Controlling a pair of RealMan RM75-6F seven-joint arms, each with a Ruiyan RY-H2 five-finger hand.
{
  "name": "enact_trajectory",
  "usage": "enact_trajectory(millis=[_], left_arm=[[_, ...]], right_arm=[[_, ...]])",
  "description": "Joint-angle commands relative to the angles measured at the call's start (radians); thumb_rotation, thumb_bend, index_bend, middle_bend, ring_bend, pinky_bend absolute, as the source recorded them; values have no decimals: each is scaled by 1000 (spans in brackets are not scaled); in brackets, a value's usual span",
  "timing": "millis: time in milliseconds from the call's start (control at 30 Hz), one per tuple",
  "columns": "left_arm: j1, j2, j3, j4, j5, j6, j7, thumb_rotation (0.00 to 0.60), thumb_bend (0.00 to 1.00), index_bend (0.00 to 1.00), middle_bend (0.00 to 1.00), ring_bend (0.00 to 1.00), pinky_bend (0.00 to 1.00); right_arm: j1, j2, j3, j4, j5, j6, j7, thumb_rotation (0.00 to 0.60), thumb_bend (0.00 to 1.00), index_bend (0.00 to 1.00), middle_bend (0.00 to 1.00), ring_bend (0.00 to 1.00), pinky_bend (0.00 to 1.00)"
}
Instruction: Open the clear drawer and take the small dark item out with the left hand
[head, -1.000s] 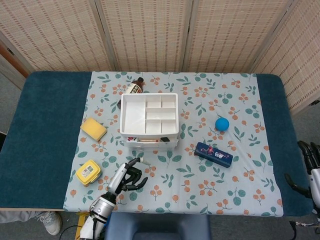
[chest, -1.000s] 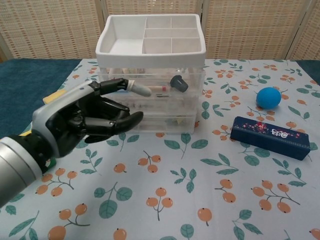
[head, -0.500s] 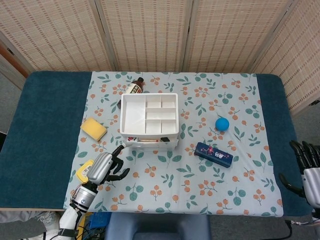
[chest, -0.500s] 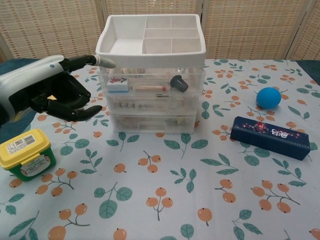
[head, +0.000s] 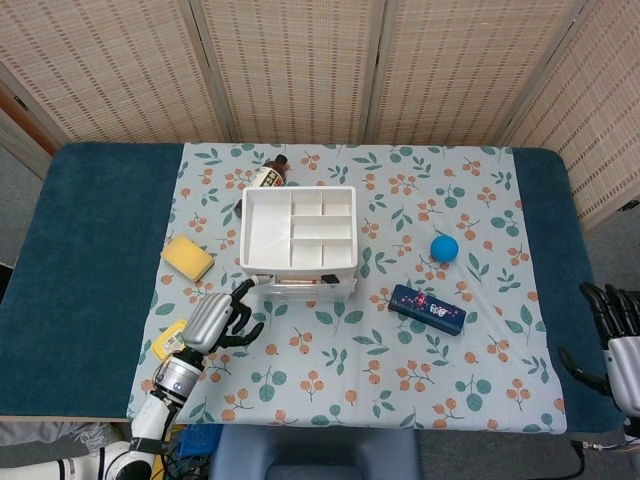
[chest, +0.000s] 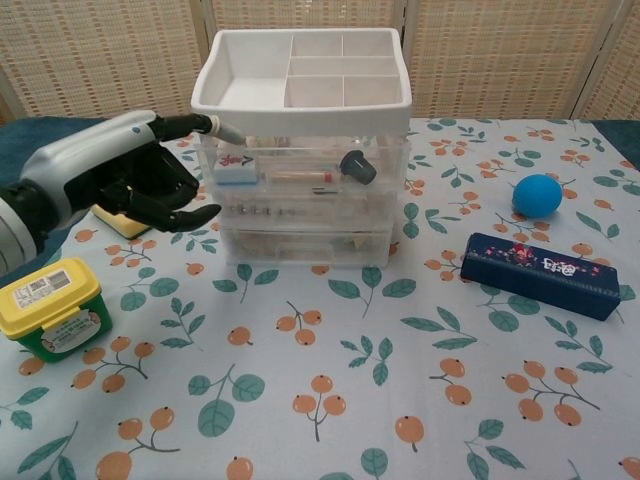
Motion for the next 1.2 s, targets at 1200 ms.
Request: enact_trajectory(millis=[1200], left_arm=[[-85,73,40,-23,-26,-74,41,600,347,339,899,1000,1000]], right_arm=[[-3,-3,1,3,13,0,7,600,302,0,79,0,6]])
